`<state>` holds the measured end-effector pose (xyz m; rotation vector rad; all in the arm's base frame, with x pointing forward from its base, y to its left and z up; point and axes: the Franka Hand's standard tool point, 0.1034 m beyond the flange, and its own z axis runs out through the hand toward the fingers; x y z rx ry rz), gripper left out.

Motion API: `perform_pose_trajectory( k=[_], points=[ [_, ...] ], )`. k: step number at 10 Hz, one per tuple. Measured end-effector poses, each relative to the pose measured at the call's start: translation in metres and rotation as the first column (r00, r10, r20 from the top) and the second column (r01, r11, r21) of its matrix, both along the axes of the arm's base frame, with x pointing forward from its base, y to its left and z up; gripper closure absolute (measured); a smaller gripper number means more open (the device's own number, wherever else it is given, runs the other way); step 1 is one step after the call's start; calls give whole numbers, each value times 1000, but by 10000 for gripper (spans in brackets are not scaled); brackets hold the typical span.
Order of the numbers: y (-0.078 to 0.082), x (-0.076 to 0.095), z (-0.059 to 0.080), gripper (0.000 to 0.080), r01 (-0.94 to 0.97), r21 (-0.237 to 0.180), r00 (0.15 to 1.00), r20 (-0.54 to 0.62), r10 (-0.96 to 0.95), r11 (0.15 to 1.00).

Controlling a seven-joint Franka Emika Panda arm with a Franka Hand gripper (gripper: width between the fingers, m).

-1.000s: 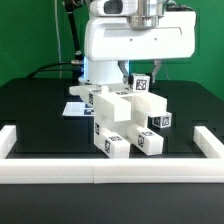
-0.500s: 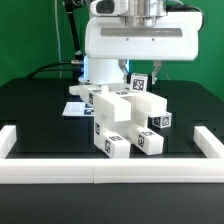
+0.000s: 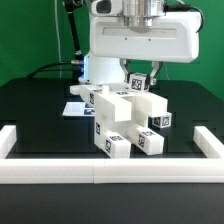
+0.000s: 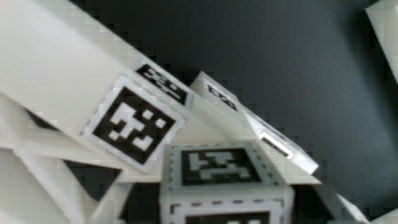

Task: Assemble chair

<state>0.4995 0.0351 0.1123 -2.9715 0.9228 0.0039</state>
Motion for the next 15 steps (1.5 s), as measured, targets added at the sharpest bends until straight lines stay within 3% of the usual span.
perform_pose_trajectory(
  k=[3, 7, 10, 12, 13, 14, 15],
  points=[
    [2, 0, 0, 512, 166, 2, 986, -5, -166, 986],
    [7, 0, 0, 512, 435, 14, 901, -17, -434, 901],
    [9, 0, 0, 512, 506, 19, 863, -22, -505, 862],
    [10, 0, 0, 272, 418, 16, 908, -17, -418, 908],
    [11, -1, 0, 272, 386, 16, 922, -18, -386, 922],
    [12, -1, 0, 175, 280, 17, 960, -8, -280, 960],
    [13, -1, -1, 155, 122, 15, 993, 7, -122, 992]
  ],
)
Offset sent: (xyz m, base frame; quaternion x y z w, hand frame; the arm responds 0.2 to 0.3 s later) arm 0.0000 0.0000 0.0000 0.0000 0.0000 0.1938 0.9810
